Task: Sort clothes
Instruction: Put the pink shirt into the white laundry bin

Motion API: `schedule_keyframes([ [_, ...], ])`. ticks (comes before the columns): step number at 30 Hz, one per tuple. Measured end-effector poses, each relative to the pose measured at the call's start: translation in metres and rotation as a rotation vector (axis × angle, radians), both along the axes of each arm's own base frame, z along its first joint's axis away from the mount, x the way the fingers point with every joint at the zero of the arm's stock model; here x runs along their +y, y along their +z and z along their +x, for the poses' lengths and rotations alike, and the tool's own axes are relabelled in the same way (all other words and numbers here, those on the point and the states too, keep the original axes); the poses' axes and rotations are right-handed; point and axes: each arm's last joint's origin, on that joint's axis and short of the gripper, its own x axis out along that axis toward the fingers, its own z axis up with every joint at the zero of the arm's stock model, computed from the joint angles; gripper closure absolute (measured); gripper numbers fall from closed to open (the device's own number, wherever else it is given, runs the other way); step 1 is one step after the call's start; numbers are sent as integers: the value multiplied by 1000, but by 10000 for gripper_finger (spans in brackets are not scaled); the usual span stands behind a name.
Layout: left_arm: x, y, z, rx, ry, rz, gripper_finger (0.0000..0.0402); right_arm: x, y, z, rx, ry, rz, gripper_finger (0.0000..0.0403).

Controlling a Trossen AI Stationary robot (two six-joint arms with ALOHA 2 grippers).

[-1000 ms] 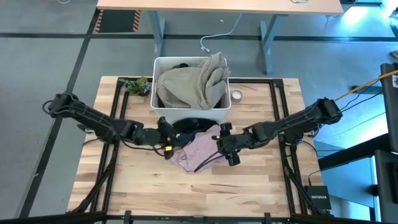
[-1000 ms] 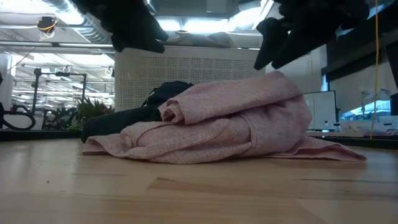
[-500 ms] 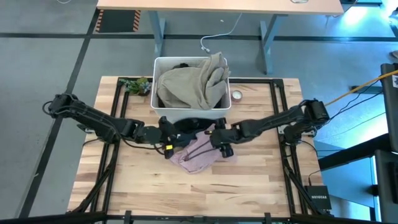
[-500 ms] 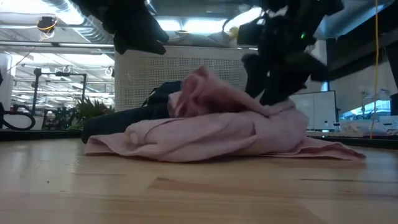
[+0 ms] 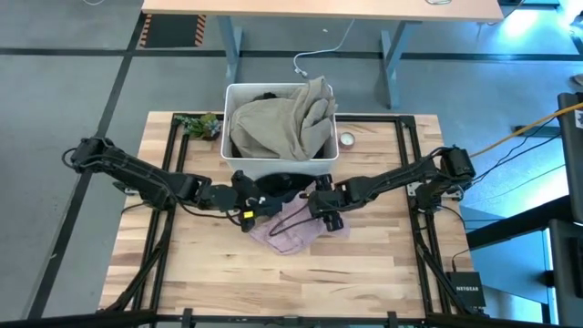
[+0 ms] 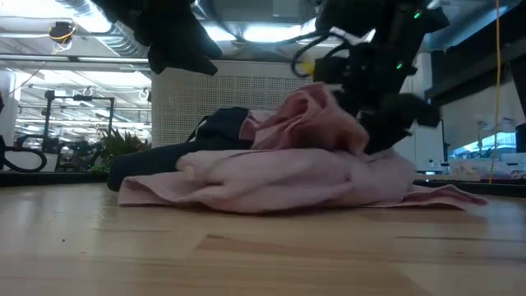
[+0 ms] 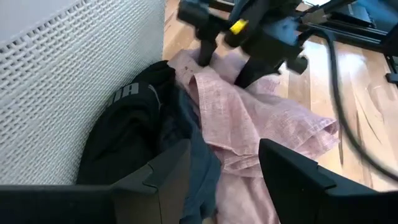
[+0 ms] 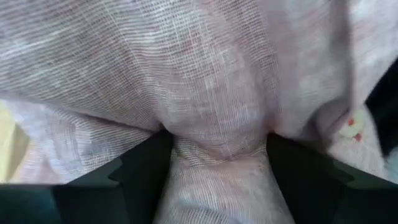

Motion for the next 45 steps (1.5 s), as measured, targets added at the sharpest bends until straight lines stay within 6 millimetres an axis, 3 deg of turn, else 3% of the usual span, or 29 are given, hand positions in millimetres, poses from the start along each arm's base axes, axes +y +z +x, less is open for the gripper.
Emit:
schedule_keyframes([
  [7,0,0,0,-2,4,-6,215,15,32,-14,-104,54,11,118],
  [13,0,0,0,-7,14,-22,215,24,38,-9,-159,156,182,118],
  [18,0,0,0,-5,10,-15,215,28,17,-2,-181,235,254,118],
  [30,2,0,0,-9,26,-20,215,27,-55,13,-48,255,75,122],
  [34,2,0,0,-9,28,-22,215,25,-64,18,-45,249,112,161],
  [43,3,0,1,-12,42,-22,215,24,-61,19,-45,251,106,355],
  [45,3,0,1,-12,43,-22,215,24,-58,20,-45,240,81,365],
])
